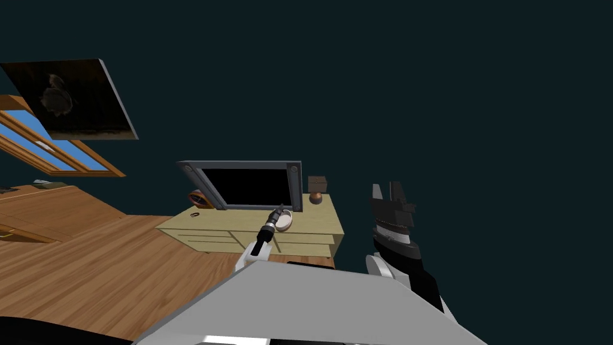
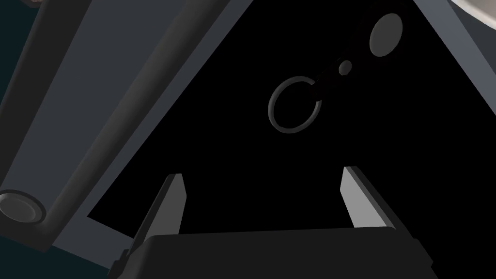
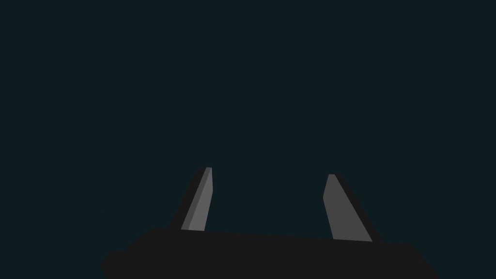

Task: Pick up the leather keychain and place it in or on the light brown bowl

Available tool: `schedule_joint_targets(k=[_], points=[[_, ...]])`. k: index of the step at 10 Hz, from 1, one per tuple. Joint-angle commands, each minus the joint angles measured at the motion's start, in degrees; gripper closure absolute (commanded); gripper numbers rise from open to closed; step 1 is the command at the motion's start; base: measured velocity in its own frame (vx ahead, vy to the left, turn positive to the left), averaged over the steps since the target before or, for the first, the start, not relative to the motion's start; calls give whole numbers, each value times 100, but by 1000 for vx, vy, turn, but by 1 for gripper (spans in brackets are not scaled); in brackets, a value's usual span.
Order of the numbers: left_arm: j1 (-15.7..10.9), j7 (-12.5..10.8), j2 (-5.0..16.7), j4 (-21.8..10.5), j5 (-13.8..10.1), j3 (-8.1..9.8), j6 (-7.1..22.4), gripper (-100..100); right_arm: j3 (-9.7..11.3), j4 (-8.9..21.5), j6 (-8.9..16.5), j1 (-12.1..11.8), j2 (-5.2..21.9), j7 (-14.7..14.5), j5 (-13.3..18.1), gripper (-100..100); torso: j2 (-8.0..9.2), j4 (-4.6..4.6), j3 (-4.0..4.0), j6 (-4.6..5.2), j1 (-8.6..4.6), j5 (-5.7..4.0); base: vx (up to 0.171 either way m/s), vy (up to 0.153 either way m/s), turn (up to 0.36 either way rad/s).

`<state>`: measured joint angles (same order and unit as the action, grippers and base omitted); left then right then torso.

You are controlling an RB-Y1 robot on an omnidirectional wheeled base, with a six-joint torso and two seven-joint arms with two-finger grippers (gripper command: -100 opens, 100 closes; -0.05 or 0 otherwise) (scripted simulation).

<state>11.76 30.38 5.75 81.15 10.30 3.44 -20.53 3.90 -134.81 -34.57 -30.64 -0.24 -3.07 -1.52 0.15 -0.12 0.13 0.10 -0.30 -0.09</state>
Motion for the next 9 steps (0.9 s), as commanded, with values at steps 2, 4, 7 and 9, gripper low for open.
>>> schedule_joint_targets(k=[2,4,7,9], points=[[-137,-79,67,189,-11,4,352,-100,0,0,0,0,0,0,0,0,0,0,0,0,2,1,-58,1,-10],[-232,-139,124,358,-19,2,619,-100,0,0,0,0,0,0,0,0,-2,0,-1,0,1,0,-51,-2,-11],[-287,-180,169,491,-27,-3,796,-100,0,0,0,0,0,0,0,0,-3,1,-2,0,2,1,-42,0,-9],[-291,-187,172,501,-27,-3,824,0,0,0,0,-1,0,0,0,0,-18,4,-10,-1,2,1,0,0,0]])
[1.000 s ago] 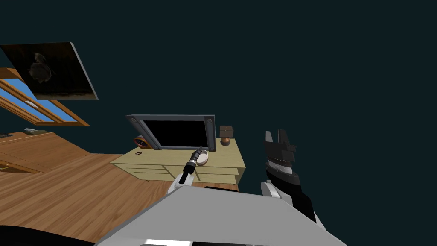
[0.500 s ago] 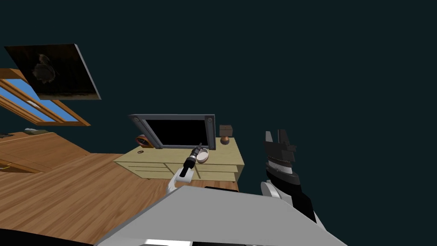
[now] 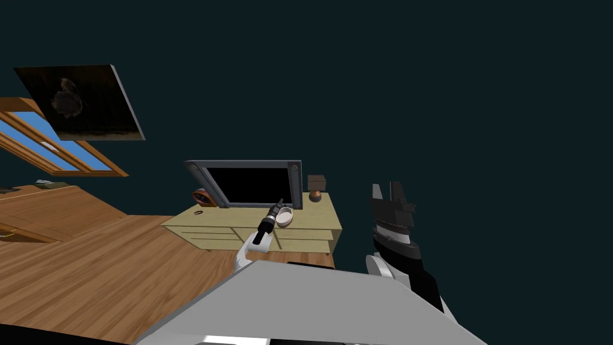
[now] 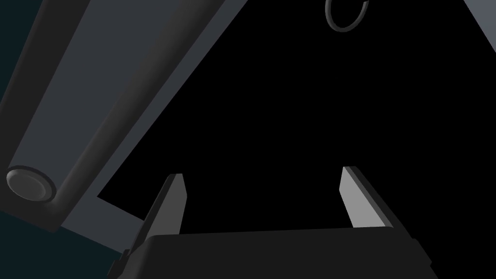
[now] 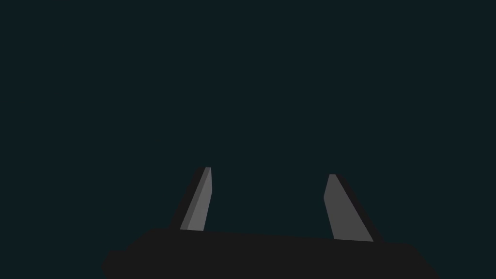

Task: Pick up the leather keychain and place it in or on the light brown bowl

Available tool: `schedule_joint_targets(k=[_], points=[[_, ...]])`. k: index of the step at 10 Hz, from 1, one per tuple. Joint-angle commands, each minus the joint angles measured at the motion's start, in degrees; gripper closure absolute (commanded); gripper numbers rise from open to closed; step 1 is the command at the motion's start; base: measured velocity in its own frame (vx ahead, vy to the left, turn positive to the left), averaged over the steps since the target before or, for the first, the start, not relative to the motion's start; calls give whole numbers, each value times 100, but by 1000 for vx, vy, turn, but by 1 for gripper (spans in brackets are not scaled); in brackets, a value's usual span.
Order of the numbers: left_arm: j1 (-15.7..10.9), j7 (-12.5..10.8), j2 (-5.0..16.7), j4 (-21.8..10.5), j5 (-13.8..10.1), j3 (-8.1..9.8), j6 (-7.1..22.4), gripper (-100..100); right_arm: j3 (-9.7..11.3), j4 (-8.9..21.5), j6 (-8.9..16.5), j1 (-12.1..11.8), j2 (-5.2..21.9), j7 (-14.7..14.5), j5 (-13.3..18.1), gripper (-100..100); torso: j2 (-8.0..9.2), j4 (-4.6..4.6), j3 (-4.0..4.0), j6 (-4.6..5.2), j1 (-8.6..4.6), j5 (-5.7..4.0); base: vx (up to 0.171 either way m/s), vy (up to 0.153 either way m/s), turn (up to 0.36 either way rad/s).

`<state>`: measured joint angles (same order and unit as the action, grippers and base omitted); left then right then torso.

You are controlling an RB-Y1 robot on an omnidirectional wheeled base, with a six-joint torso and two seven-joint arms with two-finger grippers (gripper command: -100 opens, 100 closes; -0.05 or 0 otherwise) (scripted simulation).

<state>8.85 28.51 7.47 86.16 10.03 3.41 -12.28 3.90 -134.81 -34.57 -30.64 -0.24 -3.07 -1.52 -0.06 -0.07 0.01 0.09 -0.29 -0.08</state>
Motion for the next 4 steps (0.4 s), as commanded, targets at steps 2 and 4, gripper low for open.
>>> schedule_joint_targets(k=[2,4], points=[[0,0,0,0,0,0,0,0,0,0,0,0,0,0,0,0,-1,0,-1,0,0,0,0,0,0],[0,0,0,0,0,0,0,0,0,0,0,0,0,0,0,0,-2,1,-1,0,0,0,0,0,0]])
